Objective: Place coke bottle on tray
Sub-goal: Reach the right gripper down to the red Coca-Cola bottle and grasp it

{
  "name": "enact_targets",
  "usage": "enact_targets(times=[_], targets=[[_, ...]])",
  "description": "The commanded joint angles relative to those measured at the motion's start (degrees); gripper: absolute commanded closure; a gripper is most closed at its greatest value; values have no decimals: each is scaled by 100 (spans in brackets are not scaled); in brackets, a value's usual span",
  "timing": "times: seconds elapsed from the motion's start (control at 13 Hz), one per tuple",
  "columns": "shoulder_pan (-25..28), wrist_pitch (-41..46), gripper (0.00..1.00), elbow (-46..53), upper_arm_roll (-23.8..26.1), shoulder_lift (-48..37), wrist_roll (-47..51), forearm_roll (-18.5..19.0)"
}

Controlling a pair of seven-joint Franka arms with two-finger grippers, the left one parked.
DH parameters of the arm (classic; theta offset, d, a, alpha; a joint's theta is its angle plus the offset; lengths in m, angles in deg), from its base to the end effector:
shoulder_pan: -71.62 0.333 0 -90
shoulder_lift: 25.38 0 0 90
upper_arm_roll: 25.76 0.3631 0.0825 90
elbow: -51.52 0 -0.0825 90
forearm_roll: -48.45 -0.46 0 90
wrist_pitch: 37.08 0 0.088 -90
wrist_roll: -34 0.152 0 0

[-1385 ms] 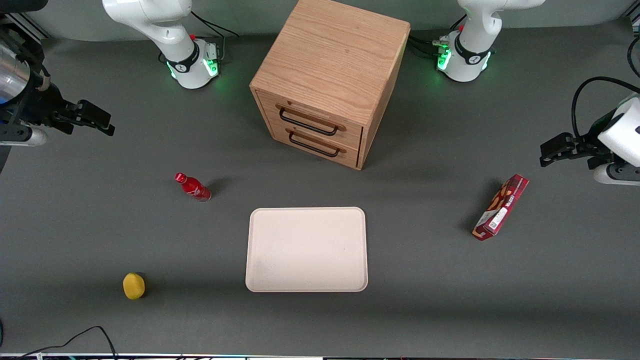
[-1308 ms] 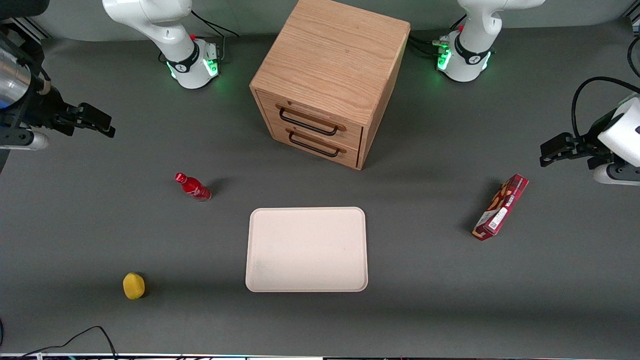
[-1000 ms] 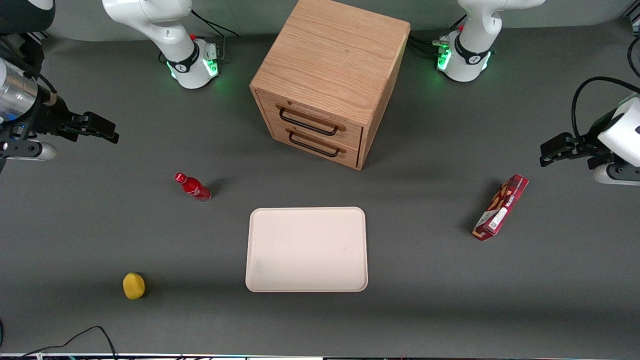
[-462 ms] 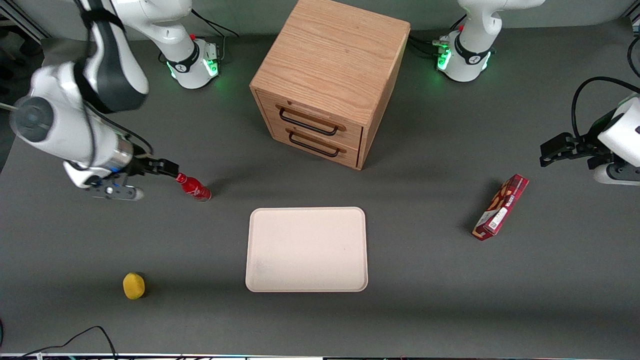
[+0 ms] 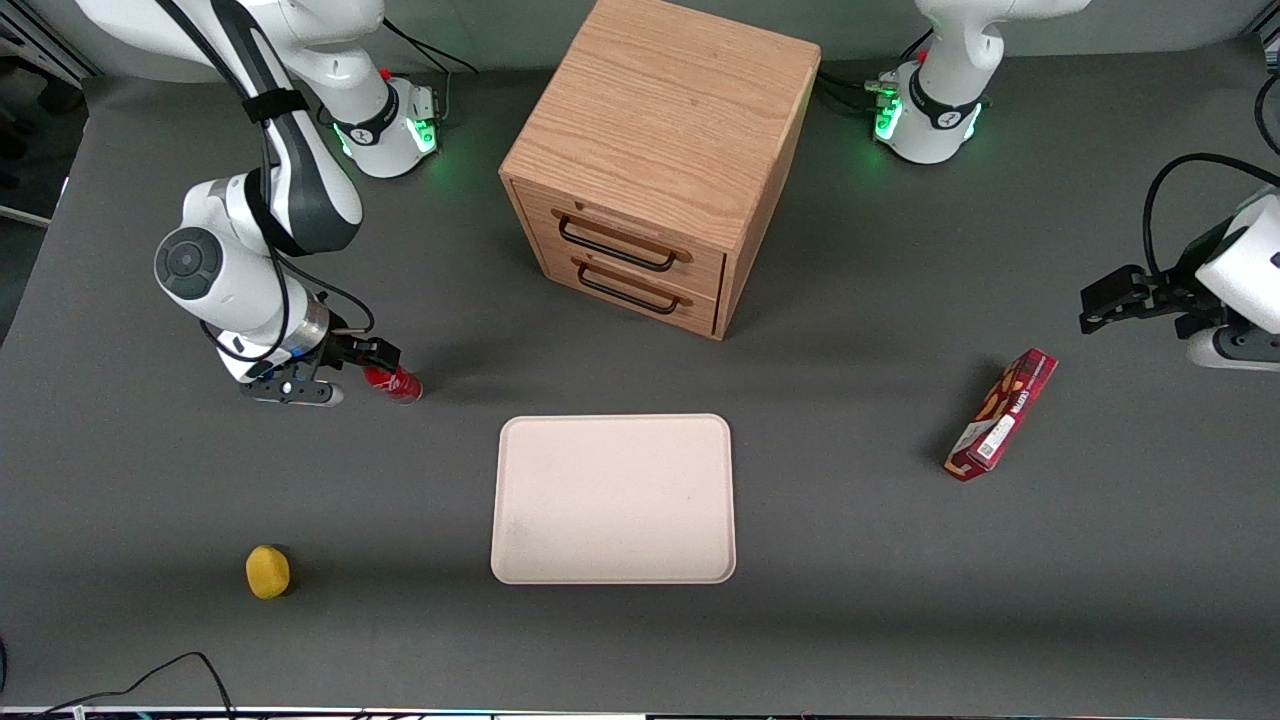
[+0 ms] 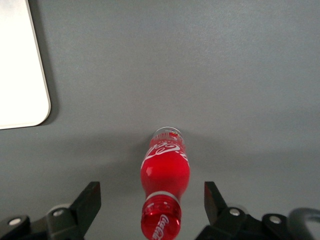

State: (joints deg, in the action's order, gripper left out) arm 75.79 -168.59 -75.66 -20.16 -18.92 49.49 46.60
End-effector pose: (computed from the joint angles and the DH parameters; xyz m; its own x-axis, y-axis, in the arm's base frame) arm 0.5860 0.1030 0.2720 0.9916 -0.1211 -0.0449 -0.1223 -0.9922 -0.0232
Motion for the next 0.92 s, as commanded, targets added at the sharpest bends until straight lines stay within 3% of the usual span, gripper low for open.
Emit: enact_targets(times=[0.0, 0.46, 0.85], targets=[[22, -77, 100, -132, 117, -171, 130, 0], [13, 185, 100, 8, 117, -232, 60, 158], [4, 2328, 100, 2114, 117, -180, -11, 167]])
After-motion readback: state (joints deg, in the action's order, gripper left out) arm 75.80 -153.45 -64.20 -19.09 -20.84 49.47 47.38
